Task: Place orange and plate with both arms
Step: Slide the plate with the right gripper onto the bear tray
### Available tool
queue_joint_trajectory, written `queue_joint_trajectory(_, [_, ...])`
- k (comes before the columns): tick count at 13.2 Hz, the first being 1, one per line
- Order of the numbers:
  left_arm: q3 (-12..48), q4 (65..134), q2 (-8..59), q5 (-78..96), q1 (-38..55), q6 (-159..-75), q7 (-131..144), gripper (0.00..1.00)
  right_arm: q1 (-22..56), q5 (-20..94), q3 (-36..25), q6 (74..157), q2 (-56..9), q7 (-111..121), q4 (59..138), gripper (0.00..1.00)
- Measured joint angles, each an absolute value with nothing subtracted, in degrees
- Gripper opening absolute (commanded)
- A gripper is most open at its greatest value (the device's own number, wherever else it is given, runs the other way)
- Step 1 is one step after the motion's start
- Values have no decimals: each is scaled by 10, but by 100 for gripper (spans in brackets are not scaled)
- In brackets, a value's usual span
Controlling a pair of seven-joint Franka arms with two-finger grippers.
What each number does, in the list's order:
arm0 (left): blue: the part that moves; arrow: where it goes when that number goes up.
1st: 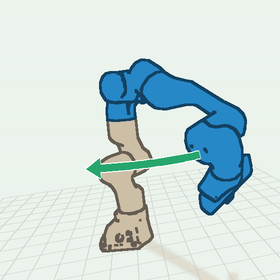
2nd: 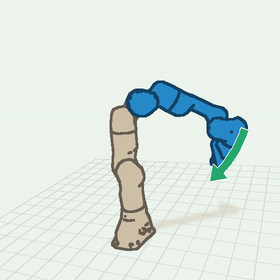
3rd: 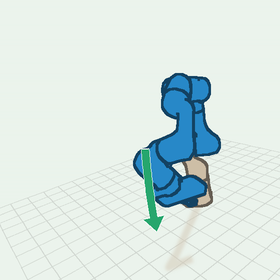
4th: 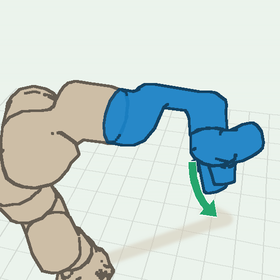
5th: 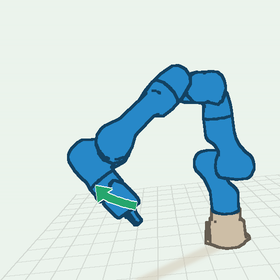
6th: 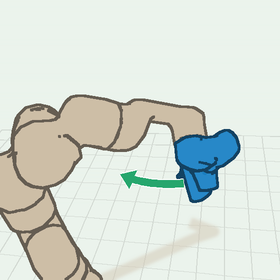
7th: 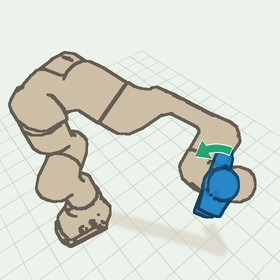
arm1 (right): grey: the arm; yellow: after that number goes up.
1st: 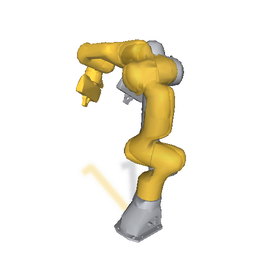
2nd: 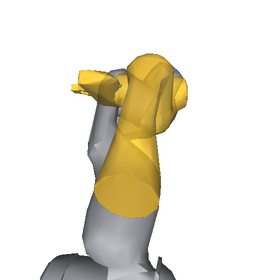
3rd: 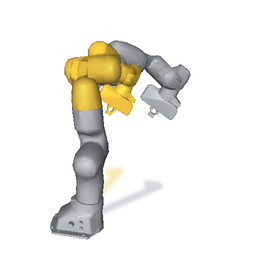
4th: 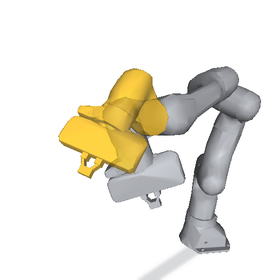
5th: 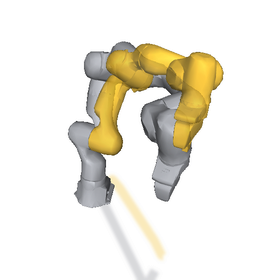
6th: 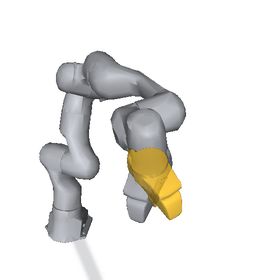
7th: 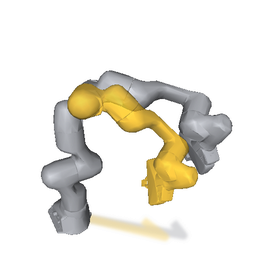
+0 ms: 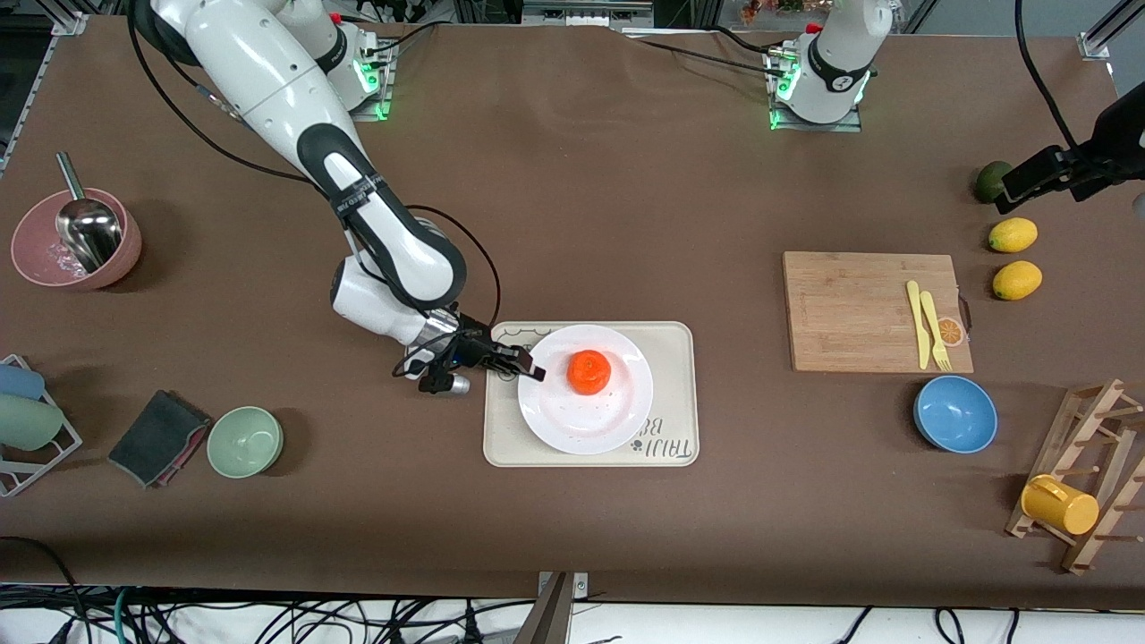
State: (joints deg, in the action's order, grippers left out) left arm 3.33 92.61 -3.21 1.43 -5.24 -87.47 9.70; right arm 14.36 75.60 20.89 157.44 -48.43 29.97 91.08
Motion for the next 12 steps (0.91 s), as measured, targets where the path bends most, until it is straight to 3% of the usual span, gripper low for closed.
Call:
queue_joint_trajectory(7, [41,926,-32,14,-52,-875,97,100,184,756,211,1575,-515,300,893,0])
queue_joint_trajectory(8, [41,926,-32,14,-52,-875,97,100,187,754,211,1575,-515,300,893,9])
queue_joint_trajectory(9, [41,926,-32,14,-52,-875,97,100,188,752,210,1575,-515,300,892,36])
queue_joint_trajectory(10, [41,926,-32,14,-52,-875,97,100,188,745,210,1575,-515,300,891,48])
queue_joint_trajectory(11, [42,926,-32,14,-52,-875,97,100,187,731,209,1575,-515,300,890,66])
queue_joint_trajectory(12, [42,926,-32,14,-52,-875,97,100,185,714,208,1575,-515,299,889,74])
